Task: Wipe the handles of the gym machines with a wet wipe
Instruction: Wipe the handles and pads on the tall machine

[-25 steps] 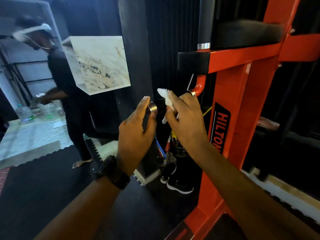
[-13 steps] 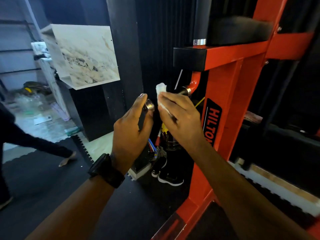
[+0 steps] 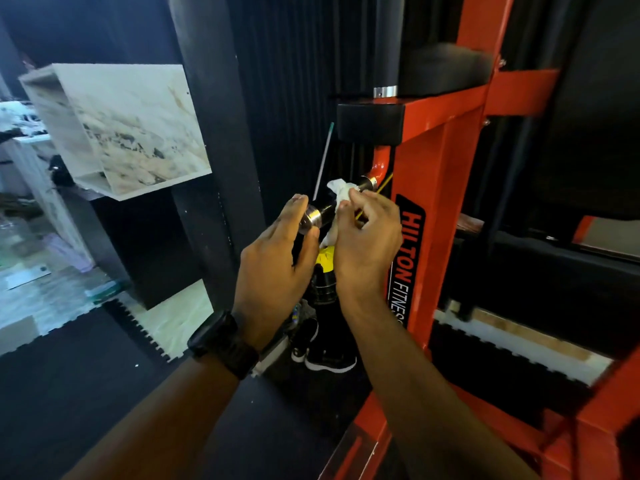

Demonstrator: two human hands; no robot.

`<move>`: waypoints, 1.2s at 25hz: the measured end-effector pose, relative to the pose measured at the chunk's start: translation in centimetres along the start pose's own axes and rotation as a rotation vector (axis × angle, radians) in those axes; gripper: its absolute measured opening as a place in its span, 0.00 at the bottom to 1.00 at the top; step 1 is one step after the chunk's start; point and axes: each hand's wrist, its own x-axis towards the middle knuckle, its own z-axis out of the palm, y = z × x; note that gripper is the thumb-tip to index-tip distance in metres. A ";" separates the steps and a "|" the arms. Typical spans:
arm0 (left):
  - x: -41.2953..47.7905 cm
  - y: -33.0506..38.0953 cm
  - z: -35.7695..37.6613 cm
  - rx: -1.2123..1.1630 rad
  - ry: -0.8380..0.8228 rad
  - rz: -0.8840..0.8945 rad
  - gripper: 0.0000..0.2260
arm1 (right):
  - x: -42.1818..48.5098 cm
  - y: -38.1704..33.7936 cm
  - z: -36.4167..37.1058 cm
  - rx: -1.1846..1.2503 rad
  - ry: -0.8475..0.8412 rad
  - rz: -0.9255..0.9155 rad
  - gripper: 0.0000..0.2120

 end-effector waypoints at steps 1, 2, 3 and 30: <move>0.0 -0.1 0.0 -0.004 -0.006 0.004 0.22 | 0.2 -0.4 0.0 -0.025 0.004 -0.008 0.14; 0.0 -0.1 0.0 -0.014 -0.012 0.009 0.22 | 0.1 -0.7 0.0 -0.053 0.006 -0.028 0.16; 0.0 -0.2 -0.1 -0.027 -0.016 0.021 0.23 | -0.4 -0.9 0.1 -0.077 0.004 -0.038 0.18; 0.4 -0.9 -0.3 -0.044 -0.019 0.135 0.21 | 0.9 -2.9 0.2 0.892 -0.046 0.949 0.08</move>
